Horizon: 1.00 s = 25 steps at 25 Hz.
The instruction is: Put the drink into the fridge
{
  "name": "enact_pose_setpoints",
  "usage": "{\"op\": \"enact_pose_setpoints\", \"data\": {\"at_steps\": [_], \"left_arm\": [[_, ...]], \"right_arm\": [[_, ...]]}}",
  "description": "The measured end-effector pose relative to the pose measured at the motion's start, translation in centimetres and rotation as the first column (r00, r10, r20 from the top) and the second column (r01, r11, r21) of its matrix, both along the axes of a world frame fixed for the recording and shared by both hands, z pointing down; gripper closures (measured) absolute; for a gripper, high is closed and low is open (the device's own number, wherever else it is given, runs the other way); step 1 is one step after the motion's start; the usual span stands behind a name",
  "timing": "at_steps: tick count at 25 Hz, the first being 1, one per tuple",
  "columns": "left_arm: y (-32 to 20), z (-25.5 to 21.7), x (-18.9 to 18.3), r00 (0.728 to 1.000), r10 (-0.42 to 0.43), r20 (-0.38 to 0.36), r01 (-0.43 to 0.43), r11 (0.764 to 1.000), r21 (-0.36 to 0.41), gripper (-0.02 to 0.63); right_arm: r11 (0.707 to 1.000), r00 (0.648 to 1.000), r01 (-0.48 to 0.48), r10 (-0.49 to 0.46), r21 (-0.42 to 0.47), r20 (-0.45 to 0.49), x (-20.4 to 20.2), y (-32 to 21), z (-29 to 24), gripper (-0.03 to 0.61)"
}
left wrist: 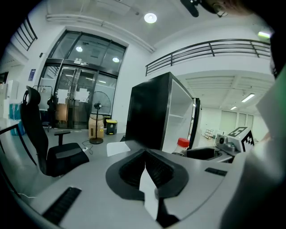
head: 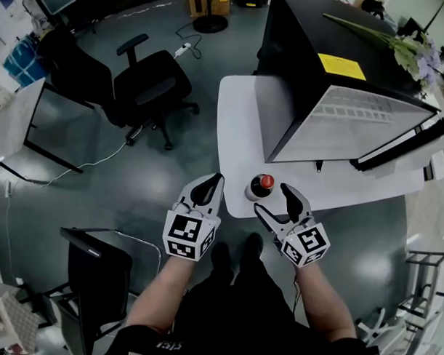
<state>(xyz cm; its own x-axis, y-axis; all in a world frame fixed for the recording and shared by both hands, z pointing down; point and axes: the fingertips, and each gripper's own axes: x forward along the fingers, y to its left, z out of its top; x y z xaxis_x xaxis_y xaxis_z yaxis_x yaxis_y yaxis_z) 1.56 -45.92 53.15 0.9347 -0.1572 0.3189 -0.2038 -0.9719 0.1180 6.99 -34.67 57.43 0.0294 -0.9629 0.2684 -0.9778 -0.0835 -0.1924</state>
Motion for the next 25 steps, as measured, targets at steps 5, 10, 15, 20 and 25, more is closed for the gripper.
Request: {"op": "enact_pose_setpoints", "data": {"at_steps": [5,10,15,20,25], "left_arm": [[0.0,3.4,0.0,1.000,0.023,0.017,-0.023,1.000,-0.012,0.595],[0.1,6.8,0.3,0.999,0.038,0.025,-0.038,0.999,-0.021,0.595],[-0.9,9.3,0.6,0.999,0.032,0.035,-0.031,0.999,-0.010,0.595],[-2.0,10.1,-0.1,0.999,0.014,0.050,-0.013,1.000,-0.009,0.595],[-3.2,10.7,-1.7,0.997,-0.015,0.074,0.016,1.000,-0.012,0.595]], "right_arm": [[0.999,0.999,-0.012,0.010,-0.032,-0.049,0.1,-1.6,4.3,0.179],[0.999,0.999,-0.021,0.019,-0.034,-0.050,0.4,-3.6,8.6,0.170],[0.998,0.998,-0.049,0.047,-0.038,-0.048,1.1,-6.0,11.6,0.177],[0.995,0.994,-0.087,0.084,-0.038,-0.070,1.8,-7.5,12.6,0.216],[0.987,0.981,-0.152,0.145,-0.051,-0.126,2.5,-8.2,13.4,0.259]]}}
